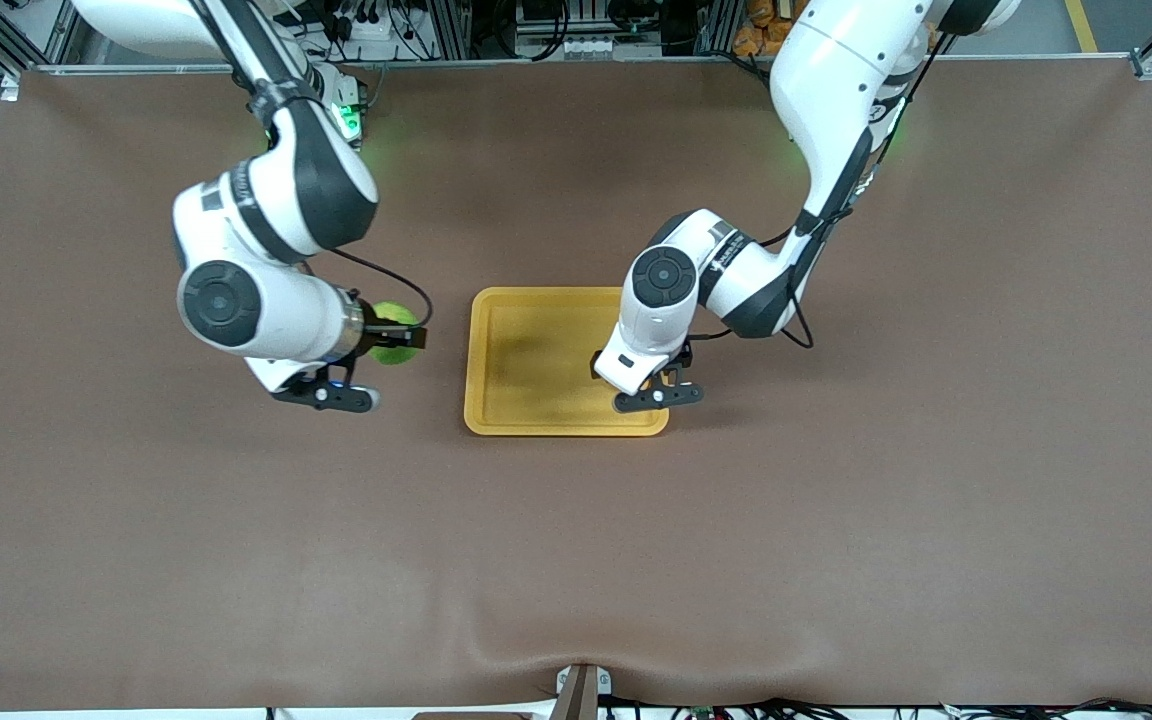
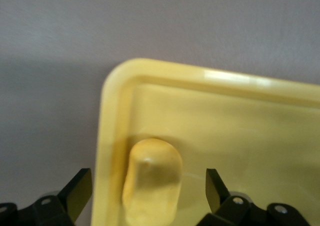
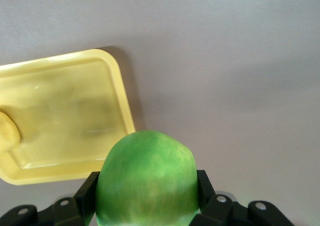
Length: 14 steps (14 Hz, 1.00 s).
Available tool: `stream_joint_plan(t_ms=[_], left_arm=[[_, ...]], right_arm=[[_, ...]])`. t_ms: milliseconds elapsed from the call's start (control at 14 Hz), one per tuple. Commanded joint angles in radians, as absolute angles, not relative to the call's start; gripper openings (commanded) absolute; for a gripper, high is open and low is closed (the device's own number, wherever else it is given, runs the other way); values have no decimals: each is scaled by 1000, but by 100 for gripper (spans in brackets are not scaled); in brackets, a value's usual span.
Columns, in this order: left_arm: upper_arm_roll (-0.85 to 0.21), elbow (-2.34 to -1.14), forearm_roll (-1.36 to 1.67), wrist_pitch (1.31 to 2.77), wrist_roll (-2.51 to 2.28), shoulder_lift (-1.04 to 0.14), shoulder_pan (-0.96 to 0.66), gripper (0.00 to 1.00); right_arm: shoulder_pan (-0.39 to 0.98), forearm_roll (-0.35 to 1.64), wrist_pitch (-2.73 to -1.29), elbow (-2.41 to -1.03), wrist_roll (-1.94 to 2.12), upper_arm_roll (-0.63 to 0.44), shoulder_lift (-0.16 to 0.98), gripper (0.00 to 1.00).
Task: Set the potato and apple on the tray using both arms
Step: 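Carry the potato onto the tray with the left gripper and release it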
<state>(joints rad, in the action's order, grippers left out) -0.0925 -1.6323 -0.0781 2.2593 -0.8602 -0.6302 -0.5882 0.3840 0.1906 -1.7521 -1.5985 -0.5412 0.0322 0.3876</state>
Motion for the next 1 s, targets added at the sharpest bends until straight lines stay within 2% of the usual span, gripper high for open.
stream_joint_plan(t_ms=[0, 929], left_arm=[[-89, -1583, -103, 2090, -877, -540, -554, 100], [-91, -1565, -98, 1700, -850, -192, -350, 100]], right_arm=[[446, 219, -1810, -1600, -632, 25, 414, 0], [592, 222, -2028, -1600, -851, 25, 592, 0]])
